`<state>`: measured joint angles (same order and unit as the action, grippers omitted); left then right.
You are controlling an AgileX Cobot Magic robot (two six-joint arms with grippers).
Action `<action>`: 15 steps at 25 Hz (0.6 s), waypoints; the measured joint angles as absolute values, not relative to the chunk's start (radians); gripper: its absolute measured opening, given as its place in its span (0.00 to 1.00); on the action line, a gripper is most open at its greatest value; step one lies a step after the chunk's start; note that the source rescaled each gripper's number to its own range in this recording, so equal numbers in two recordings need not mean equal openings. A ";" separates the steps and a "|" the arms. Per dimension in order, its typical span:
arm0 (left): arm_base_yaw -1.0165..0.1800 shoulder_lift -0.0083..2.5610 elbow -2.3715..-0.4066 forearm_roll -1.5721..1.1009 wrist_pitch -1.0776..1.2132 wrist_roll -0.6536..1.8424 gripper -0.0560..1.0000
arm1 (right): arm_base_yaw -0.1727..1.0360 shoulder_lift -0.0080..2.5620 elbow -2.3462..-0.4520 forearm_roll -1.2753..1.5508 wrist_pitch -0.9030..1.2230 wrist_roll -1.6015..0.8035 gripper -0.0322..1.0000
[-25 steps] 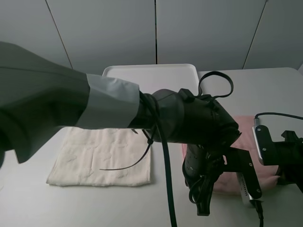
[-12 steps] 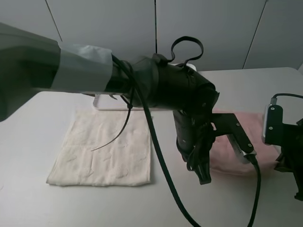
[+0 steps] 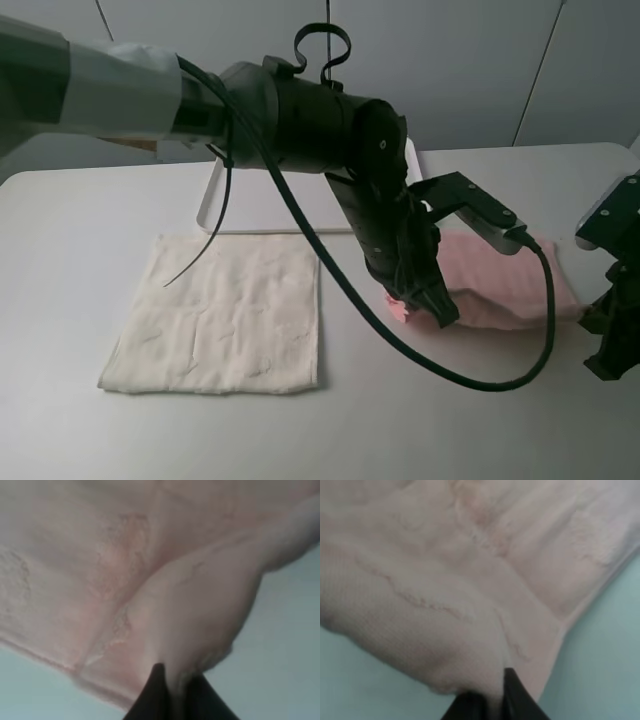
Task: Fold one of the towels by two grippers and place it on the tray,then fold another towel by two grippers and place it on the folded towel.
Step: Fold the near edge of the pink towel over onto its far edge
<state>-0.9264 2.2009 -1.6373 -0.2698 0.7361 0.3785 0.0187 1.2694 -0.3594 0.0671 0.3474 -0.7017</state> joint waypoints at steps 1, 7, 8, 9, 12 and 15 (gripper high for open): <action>-0.917 2.195 -1.637 -0.286 0.725 0.386 0.05 | 0.019 1.267 -0.375 0.067 0.347 -0.665 0.04; -0.882 2.172 -1.650 -0.314 0.688 0.391 0.05 | 0.019 1.265 -0.471 0.067 0.347 -0.486 0.04; -0.875 2.172 -1.650 -0.316 0.681 0.391 0.05 | 0.019 1.265 -0.480 0.067 0.347 -0.476 0.04; -0.867 2.172 -1.650 -0.318 0.676 0.391 0.05 | 0.019 1.267 -0.490 0.067 0.347 -0.462 0.04; -0.849 2.172 -1.650 -0.320 0.666 0.391 0.05 | 0.019 1.294 -0.509 0.067 0.347 -0.418 0.04; -0.835 2.172 -1.650 -0.320 0.652 0.393 0.05 | 0.019 1.347 -0.531 0.067 0.347 -0.371 0.04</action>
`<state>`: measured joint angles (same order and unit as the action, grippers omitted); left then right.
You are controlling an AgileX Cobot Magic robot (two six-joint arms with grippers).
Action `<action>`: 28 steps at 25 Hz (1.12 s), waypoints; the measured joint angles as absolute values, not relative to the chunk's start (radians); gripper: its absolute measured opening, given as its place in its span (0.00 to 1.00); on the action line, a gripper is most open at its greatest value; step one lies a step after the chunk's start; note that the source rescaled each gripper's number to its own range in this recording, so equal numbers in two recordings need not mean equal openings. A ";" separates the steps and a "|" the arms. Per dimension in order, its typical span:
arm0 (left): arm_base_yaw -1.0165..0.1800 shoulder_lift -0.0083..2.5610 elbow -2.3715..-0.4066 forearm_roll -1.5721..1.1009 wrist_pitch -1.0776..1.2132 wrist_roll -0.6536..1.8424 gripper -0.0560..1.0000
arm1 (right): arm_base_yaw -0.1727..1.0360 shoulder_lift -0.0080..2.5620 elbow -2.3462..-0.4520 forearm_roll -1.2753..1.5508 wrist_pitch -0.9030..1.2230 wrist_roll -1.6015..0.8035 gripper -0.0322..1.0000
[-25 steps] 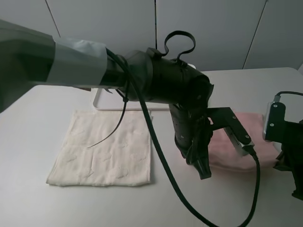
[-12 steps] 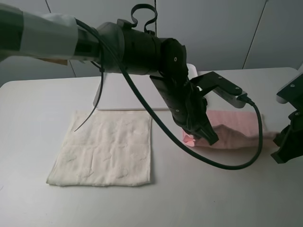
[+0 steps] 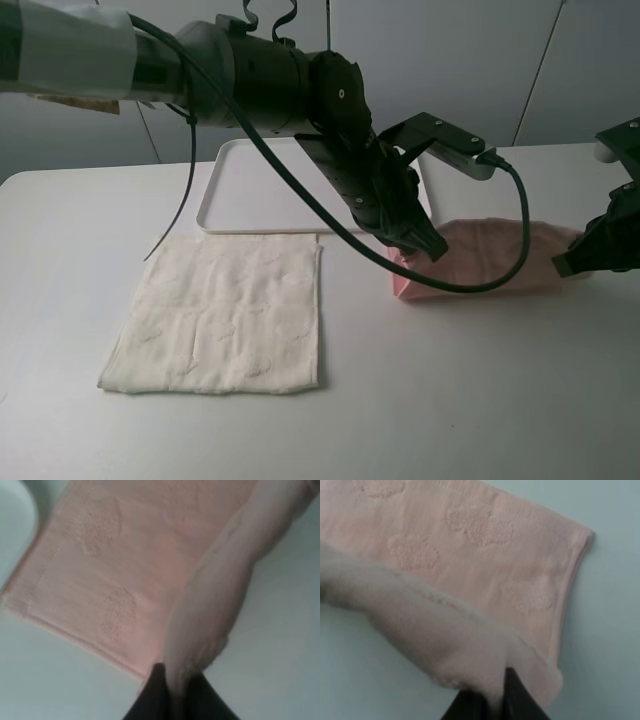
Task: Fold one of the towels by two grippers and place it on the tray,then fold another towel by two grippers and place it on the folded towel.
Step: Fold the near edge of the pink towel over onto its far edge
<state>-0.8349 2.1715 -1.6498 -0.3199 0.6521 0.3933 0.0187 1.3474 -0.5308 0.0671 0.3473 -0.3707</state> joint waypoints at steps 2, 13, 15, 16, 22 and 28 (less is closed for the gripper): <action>-0.833 2.172 -1.650 -0.320 0.643 0.393 0.05 | 0.019 1.392 -0.552 0.067 0.347 -0.339 0.04; -0.808 2.202 -1.650 -0.307 0.578 0.393 0.14 | 0.019 1.525 -0.642 0.054 0.265 -0.263 0.05; -0.805 2.202 -1.650 -0.305 0.562 0.393 0.30 | 0.019 1.532 -0.642 0.044 0.234 -0.251 0.14; -0.805 2.202 -1.650 -0.305 0.555 0.389 0.44 | 0.019 1.534 -0.642 0.040 0.223 -0.246 0.24; -0.790 2.202 -1.652 -0.292 0.536 0.339 0.98 | 0.019 1.536 -0.652 0.039 0.175 -0.226 0.97; -0.788 2.202 -1.656 -0.273 0.589 0.230 1.00 | -0.001 1.543 -0.717 0.039 0.323 -0.156 1.00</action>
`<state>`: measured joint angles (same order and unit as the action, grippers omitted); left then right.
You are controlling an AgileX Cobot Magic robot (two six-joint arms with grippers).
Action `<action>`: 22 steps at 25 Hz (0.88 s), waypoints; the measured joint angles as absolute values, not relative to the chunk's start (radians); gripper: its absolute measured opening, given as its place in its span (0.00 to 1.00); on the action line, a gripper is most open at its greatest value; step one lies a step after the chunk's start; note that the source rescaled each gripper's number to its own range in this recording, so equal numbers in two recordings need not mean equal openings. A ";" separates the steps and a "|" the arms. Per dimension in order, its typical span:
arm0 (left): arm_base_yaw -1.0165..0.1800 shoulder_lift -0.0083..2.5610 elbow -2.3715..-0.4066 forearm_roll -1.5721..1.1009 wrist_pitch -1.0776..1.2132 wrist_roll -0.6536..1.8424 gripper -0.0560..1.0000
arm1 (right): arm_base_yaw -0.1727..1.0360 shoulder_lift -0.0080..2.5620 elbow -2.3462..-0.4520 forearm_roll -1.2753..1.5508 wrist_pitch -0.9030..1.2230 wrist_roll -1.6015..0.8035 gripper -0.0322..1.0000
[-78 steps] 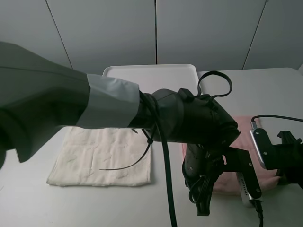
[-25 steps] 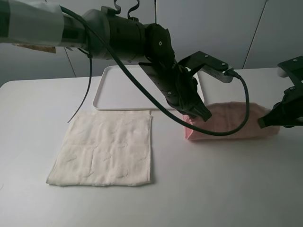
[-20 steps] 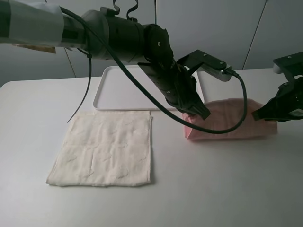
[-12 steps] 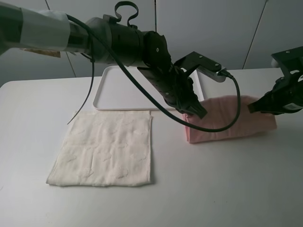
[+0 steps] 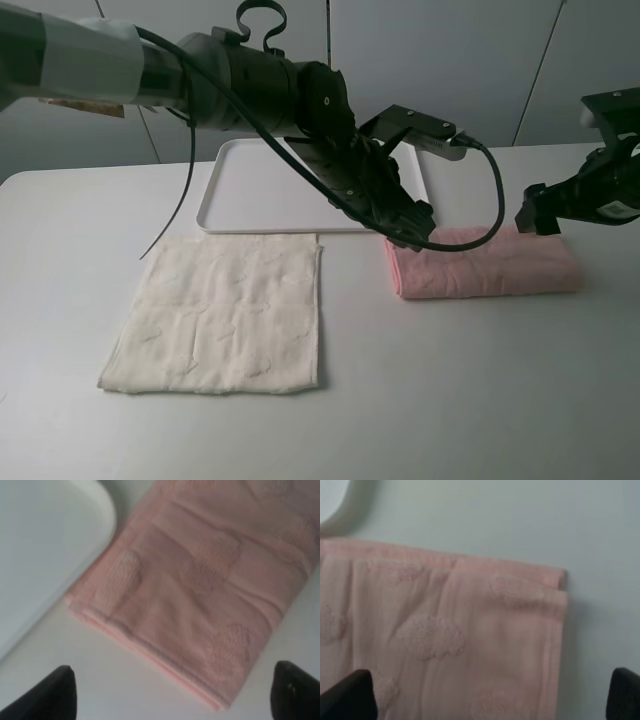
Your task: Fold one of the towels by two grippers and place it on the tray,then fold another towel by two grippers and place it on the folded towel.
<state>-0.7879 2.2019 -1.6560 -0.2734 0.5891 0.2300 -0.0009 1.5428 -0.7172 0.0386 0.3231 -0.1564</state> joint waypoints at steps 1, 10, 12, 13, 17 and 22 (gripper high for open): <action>-0.788 2.203 -1.664 -0.247 0.614 0.178 1.00 | -0.015 1.548 -0.742 0.039 0.373 -0.149 1.00; -0.788 2.358 -2.007 -0.030 0.971 -0.158 0.99 | -0.087 1.643 -0.928 0.037 0.713 -0.126 1.00; -0.788 2.416 -2.077 -0.028 1.039 -0.212 0.97 | -0.087 1.654 -0.936 0.037 0.740 -0.126 1.00; -0.788 2.443 -2.104 -0.030 1.070 -0.237 0.97 | -0.087 1.659 -0.936 0.037 0.752 -0.125 1.00; -0.788 2.509 -2.153 -0.052 1.133 -0.330 0.97 | -0.089 1.671 -0.938 0.037 0.778 -0.123 1.00; -0.788 2.514 -2.185 -0.053 1.135 -0.398 0.96 | -0.089 1.678 -0.943 0.033 0.778 -0.123 1.00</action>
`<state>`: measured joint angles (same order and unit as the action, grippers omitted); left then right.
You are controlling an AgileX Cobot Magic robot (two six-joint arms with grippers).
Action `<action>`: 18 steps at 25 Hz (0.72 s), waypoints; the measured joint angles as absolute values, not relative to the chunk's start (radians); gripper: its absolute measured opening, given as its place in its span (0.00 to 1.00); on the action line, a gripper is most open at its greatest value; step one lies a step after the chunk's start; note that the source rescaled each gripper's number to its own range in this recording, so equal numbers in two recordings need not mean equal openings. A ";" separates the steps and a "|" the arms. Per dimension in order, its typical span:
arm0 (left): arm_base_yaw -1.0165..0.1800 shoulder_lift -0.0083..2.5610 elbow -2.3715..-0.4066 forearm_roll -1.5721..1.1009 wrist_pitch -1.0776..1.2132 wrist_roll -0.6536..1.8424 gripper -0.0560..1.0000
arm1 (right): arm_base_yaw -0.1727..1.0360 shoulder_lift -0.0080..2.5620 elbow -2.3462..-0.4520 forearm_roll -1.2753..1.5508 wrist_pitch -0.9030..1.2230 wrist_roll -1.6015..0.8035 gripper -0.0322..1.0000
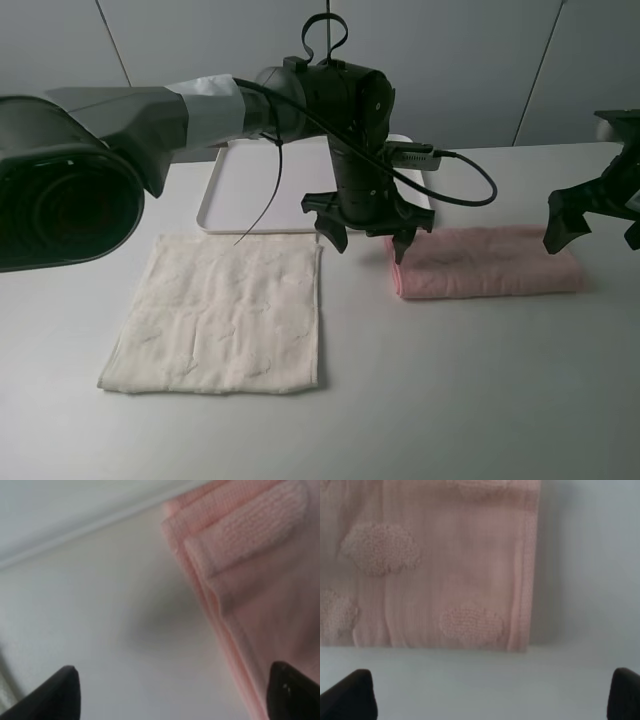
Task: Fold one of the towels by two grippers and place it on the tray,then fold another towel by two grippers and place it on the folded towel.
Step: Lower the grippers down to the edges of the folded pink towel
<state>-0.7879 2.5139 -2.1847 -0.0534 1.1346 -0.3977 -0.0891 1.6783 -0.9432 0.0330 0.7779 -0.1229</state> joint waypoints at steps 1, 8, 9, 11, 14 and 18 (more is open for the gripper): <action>-0.788 2.514 -2.185 -0.053 1.133 -0.398 0.96 | -0.089 1.686 -0.947 0.031 0.778 -0.123 1.00; -0.788 2.514 -2.185 -0.049 1.131 -0.407 0.96 | -0.089 1.764 -1.004 0.020 0.807 -0.121 1.00; -0.788 2.516 -2.185 -0.046 1.130 -0.407 0.96 | -0.089 1.770 -1.007 0.018 0.807 -0.121 1.00; -0.788 2.516 -2.185 -0.044 1.126 -0.407 0.96 | -0.089 1.783 -1.017 0.012 0.807 -0.119 1.00; -0.788 2.533 -2.186 -0.047 1.126 -0.396 0.96 | -0.089 1.805 -1.027 0.012 0.816 -0.112 1.00; -0.788 2.555 -2.190 -0.039 1.116 -0.392 0.96 | -0.089 1.824 -1.028 0.010 0.816 -0.110 1.00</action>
<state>-0.7879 2.5550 -2.1896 -0.0391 1.1160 -0.3921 -0.0891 1.8237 -1.0281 0.0099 0.8160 -0.1100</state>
